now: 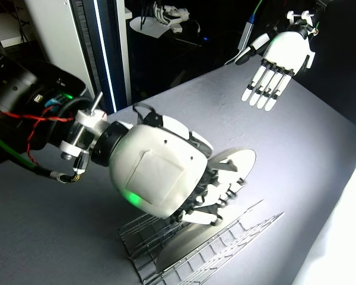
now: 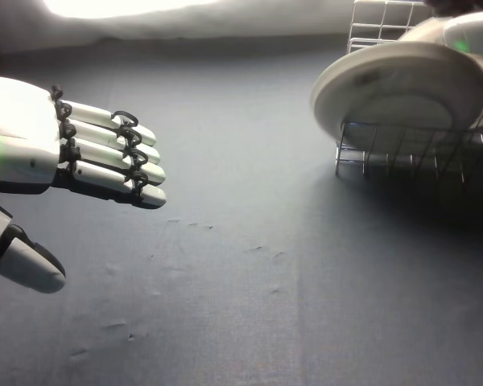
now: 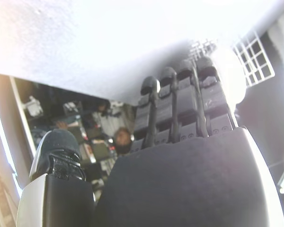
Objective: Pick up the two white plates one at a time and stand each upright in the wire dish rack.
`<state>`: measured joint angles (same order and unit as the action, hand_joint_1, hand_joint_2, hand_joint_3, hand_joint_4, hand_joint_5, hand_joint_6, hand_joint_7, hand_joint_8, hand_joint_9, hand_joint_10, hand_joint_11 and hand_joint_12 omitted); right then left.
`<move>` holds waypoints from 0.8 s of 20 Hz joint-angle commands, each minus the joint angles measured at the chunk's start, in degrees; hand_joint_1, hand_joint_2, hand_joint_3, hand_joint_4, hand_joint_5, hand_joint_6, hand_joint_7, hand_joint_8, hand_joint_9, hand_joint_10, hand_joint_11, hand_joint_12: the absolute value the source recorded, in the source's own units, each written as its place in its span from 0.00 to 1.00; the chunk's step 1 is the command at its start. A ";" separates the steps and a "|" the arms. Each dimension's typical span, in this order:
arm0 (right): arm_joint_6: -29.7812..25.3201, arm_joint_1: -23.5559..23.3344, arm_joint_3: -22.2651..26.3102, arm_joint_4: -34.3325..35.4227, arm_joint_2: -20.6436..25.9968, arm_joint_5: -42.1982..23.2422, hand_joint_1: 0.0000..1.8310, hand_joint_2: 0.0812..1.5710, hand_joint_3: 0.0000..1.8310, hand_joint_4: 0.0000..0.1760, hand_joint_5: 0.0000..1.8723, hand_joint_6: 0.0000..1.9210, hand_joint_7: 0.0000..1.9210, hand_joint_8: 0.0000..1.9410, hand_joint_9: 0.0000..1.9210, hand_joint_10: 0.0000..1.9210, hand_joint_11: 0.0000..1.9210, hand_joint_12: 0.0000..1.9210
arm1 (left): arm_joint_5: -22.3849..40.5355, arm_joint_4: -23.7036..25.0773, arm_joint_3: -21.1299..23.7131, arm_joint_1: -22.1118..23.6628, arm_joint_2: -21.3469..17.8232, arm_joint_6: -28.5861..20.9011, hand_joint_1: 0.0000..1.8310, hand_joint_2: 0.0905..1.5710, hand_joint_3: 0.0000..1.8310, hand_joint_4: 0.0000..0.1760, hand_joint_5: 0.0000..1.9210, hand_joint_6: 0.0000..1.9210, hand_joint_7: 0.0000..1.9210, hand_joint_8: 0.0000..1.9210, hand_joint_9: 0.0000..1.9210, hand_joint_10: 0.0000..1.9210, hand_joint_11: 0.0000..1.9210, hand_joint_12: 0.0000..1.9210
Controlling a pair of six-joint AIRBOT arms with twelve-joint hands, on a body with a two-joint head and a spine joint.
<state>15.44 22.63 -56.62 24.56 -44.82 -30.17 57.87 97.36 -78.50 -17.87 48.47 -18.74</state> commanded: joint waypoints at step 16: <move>-0.62 -2.57 2.22 -26.88 0.06 -7.48 0.42 0.69 0.00 0.00 0.06 0.00 0.05 0.00 0.04 0.00 0.00 0.22 | 1.05 -5.73 6.17 0.35 -0.36 3.67 0.00 0.71 0.00 0.00 0.08 0.00 0.07 0.00 0.05 0.00 0.00 0.10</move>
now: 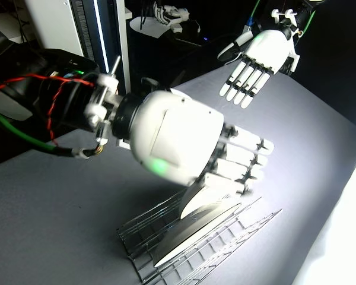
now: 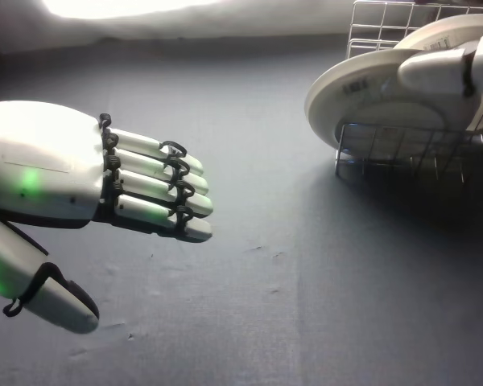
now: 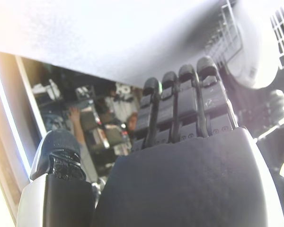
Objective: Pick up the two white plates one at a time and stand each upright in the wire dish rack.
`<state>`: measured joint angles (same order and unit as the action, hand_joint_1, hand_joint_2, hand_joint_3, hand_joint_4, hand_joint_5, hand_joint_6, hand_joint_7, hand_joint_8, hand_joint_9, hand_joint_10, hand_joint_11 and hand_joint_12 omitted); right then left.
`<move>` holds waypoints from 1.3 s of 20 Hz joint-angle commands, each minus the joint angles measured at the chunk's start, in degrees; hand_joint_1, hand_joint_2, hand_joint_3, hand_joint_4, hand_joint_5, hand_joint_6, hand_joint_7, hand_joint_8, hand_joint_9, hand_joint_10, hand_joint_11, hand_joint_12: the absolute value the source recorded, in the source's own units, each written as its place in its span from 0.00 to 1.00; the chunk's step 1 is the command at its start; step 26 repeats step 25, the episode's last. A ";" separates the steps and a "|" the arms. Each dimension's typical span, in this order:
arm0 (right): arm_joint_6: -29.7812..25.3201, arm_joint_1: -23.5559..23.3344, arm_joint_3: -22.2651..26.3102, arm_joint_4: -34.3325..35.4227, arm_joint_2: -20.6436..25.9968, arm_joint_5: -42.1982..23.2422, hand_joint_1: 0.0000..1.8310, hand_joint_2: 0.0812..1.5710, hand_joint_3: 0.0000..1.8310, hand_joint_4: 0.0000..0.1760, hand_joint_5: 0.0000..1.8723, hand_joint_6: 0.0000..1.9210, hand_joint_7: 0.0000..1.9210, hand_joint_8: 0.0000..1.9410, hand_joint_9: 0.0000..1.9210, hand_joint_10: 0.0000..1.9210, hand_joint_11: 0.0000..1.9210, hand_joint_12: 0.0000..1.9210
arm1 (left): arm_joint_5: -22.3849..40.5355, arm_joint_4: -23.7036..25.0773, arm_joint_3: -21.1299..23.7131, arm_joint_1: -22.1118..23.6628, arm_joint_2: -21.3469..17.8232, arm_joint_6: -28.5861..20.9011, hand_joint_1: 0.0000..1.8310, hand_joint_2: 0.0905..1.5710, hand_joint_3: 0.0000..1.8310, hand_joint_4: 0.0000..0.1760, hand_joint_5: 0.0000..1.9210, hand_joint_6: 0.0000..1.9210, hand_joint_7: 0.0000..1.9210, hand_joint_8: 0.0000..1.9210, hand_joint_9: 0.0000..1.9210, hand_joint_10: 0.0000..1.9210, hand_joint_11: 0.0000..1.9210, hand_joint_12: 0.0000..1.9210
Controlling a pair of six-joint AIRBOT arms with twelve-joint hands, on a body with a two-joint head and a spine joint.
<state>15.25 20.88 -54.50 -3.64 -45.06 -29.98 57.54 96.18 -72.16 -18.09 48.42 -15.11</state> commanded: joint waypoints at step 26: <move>5.66 -3.95 -5.10 -52.67 0.19 -34.05 0.47 0.64 0.00 0.00 0.03 0.00 0.03 0.00 0.02 0.00 0.00 0.15 | 3.33 -0.64 -0.51 3.53 -2.47 3.84 0.00 0.69 0.00 0.00 0.08 0.00 0.07 0.00 0.05 0.00 0.00 0.09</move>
